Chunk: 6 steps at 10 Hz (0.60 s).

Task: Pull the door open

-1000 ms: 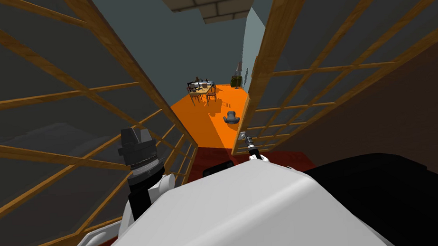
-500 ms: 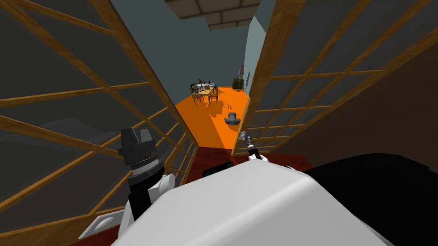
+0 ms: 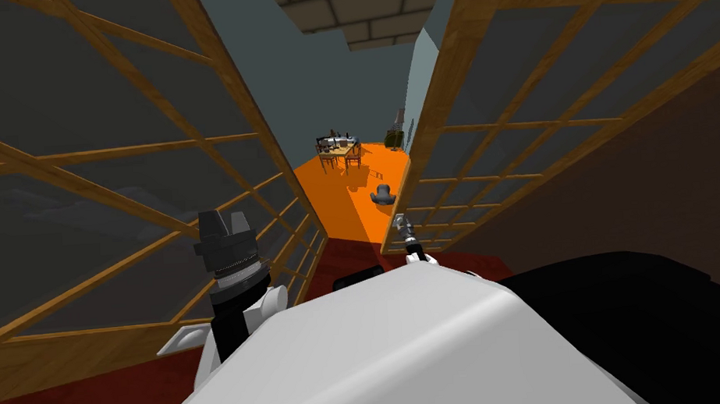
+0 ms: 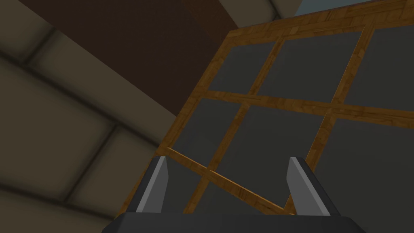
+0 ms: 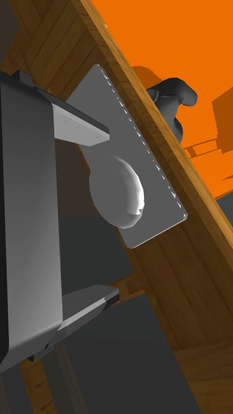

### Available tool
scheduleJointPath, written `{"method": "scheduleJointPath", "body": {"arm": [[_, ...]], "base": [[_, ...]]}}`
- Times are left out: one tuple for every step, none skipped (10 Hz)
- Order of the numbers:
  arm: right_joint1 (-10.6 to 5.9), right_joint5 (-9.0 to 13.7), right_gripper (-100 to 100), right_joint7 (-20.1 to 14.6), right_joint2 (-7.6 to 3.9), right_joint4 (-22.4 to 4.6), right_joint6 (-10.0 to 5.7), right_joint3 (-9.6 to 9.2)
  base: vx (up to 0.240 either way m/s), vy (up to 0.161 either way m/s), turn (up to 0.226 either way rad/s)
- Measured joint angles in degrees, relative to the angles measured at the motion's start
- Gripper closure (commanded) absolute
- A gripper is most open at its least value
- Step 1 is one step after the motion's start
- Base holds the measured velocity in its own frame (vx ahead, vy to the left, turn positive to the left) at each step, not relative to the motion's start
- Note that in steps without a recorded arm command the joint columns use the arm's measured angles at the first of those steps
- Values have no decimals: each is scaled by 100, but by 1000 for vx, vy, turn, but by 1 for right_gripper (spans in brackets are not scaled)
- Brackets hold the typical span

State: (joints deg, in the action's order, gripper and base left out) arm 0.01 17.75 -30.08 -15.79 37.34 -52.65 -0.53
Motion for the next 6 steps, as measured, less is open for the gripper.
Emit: {"method": "scheduleJointPath", "body": {"arm": [[-9,65,-100,-134,16,12,13,-19],[-25,157,-100,-293,38,23,28,-47],[-38,201,-100,-410,47,19,33,-61],[-43,273,-100,-555,61,37,46,-83],[-64,372,-100,-719,82,42,61,-113],[-77,420,-100,-844,94,37,63,-129]], "base": [[-85,-16,78],[-53,-13,22],[-46,-12,41],[-75,-15,87],[-60,-15,21],[-56,-13,37]]}}
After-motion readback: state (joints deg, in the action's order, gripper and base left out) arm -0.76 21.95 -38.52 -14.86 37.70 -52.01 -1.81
